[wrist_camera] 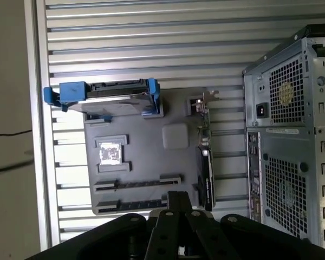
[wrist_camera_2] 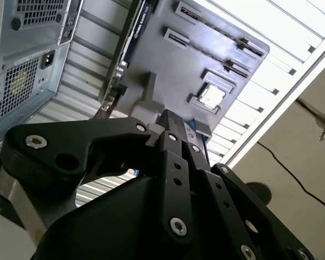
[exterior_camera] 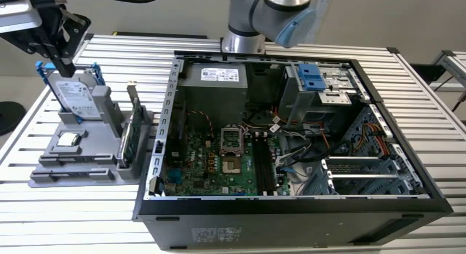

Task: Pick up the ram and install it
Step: 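Reach for the ram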

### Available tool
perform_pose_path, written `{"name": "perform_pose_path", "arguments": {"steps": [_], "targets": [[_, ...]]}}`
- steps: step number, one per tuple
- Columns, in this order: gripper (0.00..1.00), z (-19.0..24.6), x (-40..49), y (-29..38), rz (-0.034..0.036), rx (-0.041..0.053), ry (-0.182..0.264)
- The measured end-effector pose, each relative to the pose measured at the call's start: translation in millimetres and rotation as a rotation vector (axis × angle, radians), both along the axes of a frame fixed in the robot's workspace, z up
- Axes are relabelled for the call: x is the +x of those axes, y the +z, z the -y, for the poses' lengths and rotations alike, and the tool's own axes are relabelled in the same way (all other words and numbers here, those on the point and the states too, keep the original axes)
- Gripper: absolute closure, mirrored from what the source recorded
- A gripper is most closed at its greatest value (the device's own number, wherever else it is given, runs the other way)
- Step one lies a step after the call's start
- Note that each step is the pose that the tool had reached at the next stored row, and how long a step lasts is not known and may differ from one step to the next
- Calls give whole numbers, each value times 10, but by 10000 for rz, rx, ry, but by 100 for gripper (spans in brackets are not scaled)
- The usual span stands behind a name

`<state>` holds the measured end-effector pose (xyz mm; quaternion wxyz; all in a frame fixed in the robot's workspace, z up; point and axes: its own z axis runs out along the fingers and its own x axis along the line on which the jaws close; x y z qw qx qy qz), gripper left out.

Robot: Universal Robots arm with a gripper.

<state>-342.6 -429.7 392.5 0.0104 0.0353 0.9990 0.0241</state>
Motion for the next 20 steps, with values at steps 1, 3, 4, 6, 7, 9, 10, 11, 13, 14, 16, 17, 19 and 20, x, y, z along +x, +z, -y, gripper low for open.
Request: {"name": "perform_pose_path", "arguments": {"steps": [1, 3, 4, 6, 7, 9, 10, 11, 13, 14, 16, 17, 19, 20], "targets": [[100, 0, -11, 0, 0, 0, 1], [100, 1, -36, 0, 1, 0, 0], [100, 1, -48, 0, 0, 0, 0], [100, 2, -72, 0, 1, 0, 0], [100, 2, -84, 0, -1, 0, 0], [100, 3, -108, 0, 0, 0, 0], [100, 3, -120, 0, 0, 0, 0], [100, 3, -132, 0, 0, 0, 0], [100, 4, -155, 0, 0, 0, 0], [100, 4, -168, 0, 0, 0, 0], [100, 5, -192, 0, 0, 0, 0], [100, 5, -204, 0, 0, 0, 0], [100, 6, -227, 0, 0, 0, 1], [100, 6, -239, 0, 0, 0, 0]]}}
